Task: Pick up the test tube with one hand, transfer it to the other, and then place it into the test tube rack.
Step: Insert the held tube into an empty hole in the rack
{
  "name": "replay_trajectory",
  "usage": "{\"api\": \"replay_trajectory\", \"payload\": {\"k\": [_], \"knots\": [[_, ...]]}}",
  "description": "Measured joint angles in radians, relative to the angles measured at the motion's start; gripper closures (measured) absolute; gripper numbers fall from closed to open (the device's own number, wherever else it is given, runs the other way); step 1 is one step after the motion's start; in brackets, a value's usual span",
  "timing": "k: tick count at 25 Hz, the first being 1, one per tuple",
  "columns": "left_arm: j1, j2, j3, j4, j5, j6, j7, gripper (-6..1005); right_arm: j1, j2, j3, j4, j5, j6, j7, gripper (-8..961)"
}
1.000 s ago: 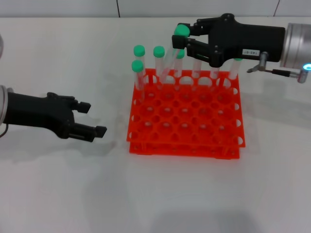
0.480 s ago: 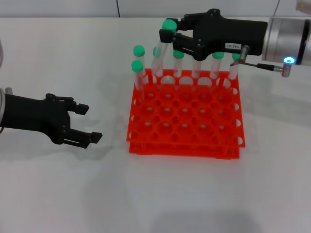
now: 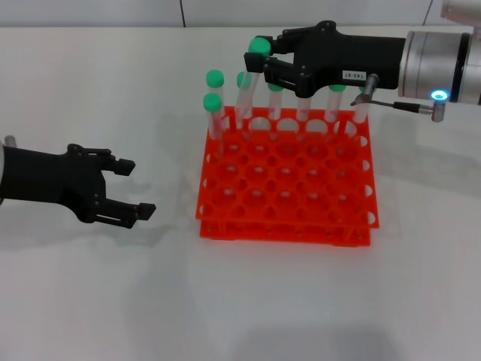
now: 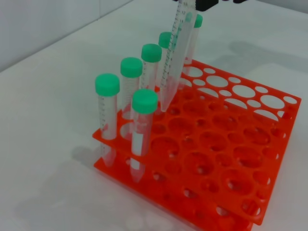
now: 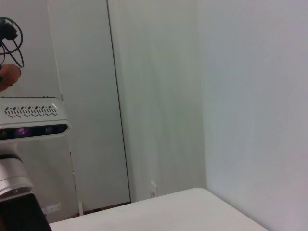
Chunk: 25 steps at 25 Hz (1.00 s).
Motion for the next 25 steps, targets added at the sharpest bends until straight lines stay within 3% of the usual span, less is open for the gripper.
{"api": "replay_trajectory", "payload": {"k": [17,25], "knots": [[0.004,-0.011,0.0,-0.013,0.0,0.0,0.002,124,0.057,-0.006,-0.001,-0.065,-0.201,0.031,0.171,687],[0.004,-0.012,0.0,-0.014,0.0,0.0,0.012,124,0.061,-0.001,-0.003,-0.066,-0.223,0.052,0.187,686]]}}
